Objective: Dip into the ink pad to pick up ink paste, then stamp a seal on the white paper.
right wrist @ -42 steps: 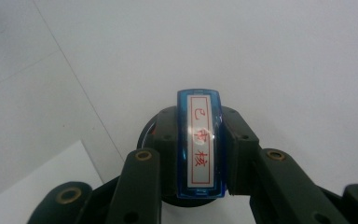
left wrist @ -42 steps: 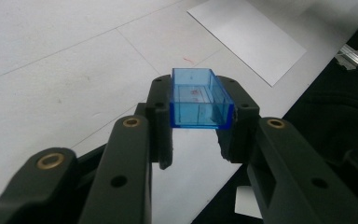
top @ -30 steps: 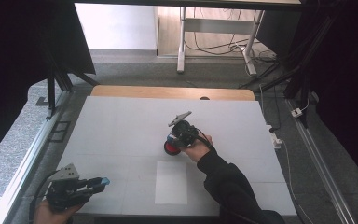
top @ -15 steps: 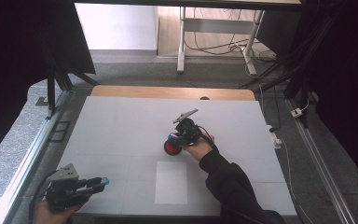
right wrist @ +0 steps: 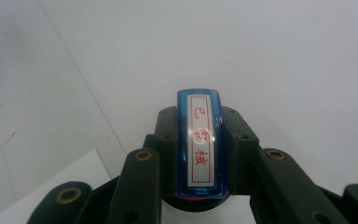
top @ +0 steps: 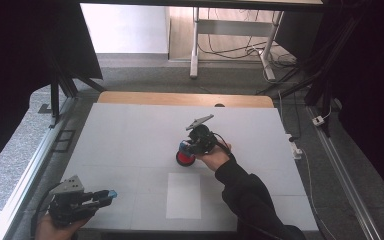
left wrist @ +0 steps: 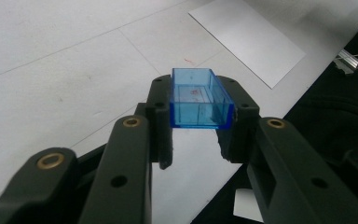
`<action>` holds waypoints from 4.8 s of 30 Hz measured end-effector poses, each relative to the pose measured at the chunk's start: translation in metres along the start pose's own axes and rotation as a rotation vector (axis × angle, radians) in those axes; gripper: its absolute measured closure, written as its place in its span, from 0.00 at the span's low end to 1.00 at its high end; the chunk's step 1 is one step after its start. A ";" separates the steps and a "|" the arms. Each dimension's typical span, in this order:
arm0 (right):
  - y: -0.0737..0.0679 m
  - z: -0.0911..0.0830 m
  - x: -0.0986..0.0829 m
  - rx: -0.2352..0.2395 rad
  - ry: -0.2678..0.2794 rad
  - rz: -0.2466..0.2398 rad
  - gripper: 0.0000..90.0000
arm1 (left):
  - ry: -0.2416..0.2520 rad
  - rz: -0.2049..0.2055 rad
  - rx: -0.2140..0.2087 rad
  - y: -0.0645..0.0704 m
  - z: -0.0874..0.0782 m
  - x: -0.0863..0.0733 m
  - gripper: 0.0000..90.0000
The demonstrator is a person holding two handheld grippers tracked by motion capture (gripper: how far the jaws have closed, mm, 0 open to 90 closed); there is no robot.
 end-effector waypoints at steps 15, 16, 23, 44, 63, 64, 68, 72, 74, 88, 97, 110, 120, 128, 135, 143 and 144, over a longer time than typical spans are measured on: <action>-0.006 0.013 -0.008 0.009 -0.047 -0.023 0.79 | 0.002 -0.003 0.000 0.000 0.000 0.000 0.76; -0.006 0.013 -0.009 0.008 -0.050 -0.027 0.79 | 0.003 -0.005 0.000 0.000 0.000 0.000 0.76; -0.012 0.015 -0.008 -0.044 -0.070 -0.077 0.79 | 0.004 -0.012 -0.003 -0.001 -0.001 0.000 0.76; -0.003 0.014 -0.011 0.020 -0.027 0.027 0.79 | 0.003 -0.022 -0.007 -0.002 -0.001 -0.001 0.76; -0.006 0.003 -0.003 -0.010 0.007 -0.008 0.79 | -0.006 -0.010 -0.004 -0.001 0.000 0.000 0.76; -0.006 0.001 -0.002 -0.007 0.009 0.002 0.79 | -0.006 -0.009 -0.005 -0.001 0.000 0.000 0.76; -0.004 -0.003 -0.002 0.002 0.025 0.016 0.79 | -0.011 -0.012 -0.003 -0.001 0.001 0.000 0.76; -0.005 -0.006 0.000 0.012 0.037 0.007 0.79 | -0.007 -0.025 -0.007 -0.002 0.000 0.000 0.76; -0.007 -0.007 0.001 0.017 0.041 0.001 0.79 | -0.013 -0.028 0.002 -0.002 0.001 -0.001 0.76; -0.020 -0.024 0.004 0.057 0.065 -0.069 0.79 | 0.000 -0.016 -0.006 -0.001 -0.001 -0.001 0.76; -0.025 -0.035 0.004 0.061 0.087 -0.061 0.79 | 0.003 -0.013 -0.008 -0.001 -0.001 -0.001 0.76; -0.038 -0.051 0.002 0.092 0.115 -0.061 0.79 | 0.005 -0.013 -0.012 0.000 -0.002 0.000 0.76; -0.050 -0.059 0.001 0.118 0.124 -0.079 0.79 | 0.010 -0.020 -0.017 -0.001 -0.002 0.000 0.76; -0.057 -0.062 -0.001 0.122 0.128 -0.075 0.79 | 0.012 -0.023 -0.022 -0.001 -0.002 0.000 0.76; -0.061 -0.067 -0.002 0.133 0.136 -0.082 0.79 | 0.013 -0.021 -0.023 -0.001 -0.002 0.000 0.76; -0.071 -0.070 -0.004 0.145 0.132 -0.107 0.79 | 0.014 -0.021 -0.025 -0.001 -0.002 0.000 0.76; -0.072 -0.070 -0.004 0.144 0.134 -0.107 0.79 | 0.014 -0.021 -0.026 -0.001 -0.002 0.000 0.76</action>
Point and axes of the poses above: each handheld gripper's, and its own axes: z roughly forward along the jaws, x roughly out of its top, y roughly to its right, the point moved 7 cm from there along z, roughly forward along the jaws, and after that the axes turned 4 degrees about y, right-handed, at the moved point
